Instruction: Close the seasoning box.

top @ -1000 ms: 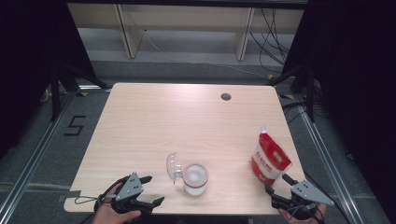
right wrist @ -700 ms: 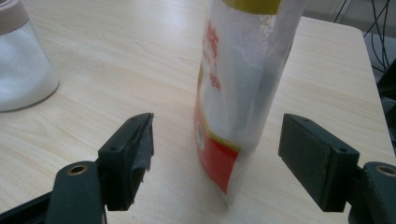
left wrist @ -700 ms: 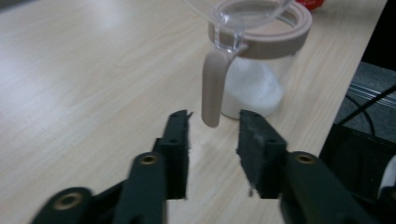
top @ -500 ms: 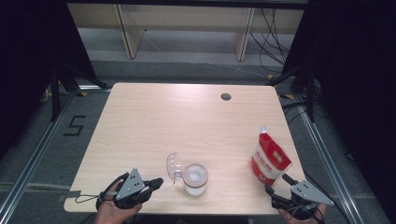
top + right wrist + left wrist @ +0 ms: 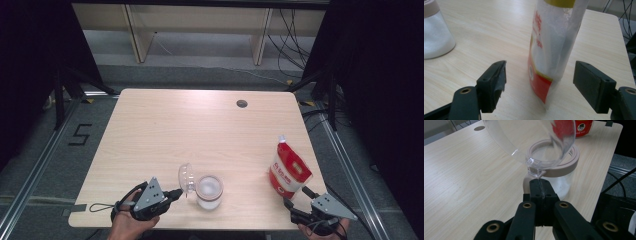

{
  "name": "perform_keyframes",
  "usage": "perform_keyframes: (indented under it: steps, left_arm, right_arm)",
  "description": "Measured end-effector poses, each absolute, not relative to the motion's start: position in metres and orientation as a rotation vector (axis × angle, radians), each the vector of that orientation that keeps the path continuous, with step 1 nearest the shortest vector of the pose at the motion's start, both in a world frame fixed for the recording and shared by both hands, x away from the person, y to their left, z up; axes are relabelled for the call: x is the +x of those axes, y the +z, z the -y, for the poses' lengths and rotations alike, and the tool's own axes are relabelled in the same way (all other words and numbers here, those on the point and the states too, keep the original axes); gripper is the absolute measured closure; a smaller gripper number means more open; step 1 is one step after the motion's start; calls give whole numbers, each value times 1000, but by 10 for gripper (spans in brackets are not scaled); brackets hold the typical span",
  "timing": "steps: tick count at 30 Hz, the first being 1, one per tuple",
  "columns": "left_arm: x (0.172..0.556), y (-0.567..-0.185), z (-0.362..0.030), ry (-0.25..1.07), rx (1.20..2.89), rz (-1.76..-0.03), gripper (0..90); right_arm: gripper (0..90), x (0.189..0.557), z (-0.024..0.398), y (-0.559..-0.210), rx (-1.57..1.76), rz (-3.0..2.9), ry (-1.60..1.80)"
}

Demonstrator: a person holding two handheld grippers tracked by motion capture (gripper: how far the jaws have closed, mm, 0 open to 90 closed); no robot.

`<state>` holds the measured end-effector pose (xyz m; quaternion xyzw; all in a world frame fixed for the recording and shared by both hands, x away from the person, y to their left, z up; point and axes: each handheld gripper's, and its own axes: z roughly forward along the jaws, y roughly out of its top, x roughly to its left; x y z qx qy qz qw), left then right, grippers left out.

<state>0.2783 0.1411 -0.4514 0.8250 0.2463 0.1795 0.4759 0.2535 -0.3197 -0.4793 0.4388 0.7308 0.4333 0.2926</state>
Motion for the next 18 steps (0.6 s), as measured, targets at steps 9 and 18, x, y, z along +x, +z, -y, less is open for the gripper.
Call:
perform_keyframes:
  steps: [9, 18]
  left_arm:
    - [279, -448, -134, 436, 1997, -588, 891]
    - [280, -446, -131, 455, 2006, -563, 886]
  right_arm:
    - [276, 253, 320, -479, 1167, -1947, 1149]
    - [276, 252, 319, -479, 1182, -1944, 1146]
